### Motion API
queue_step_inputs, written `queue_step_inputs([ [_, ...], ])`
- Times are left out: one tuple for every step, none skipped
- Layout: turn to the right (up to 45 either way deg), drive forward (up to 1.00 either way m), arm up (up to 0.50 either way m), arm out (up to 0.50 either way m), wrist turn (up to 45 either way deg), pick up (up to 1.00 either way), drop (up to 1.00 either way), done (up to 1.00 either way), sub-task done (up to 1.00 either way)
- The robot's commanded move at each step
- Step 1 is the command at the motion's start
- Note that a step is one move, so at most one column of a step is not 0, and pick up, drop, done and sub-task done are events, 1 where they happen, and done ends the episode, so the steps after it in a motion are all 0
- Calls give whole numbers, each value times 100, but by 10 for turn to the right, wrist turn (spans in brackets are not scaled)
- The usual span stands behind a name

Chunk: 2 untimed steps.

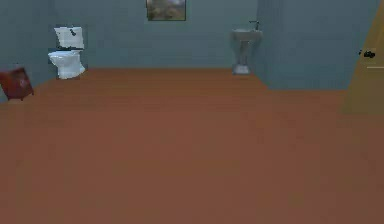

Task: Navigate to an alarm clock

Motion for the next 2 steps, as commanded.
queue_step_inputs([
  [-180,0,0,0,0,0,0,0,0],
  [0,15,0,0,0,0,0,0,0],
])
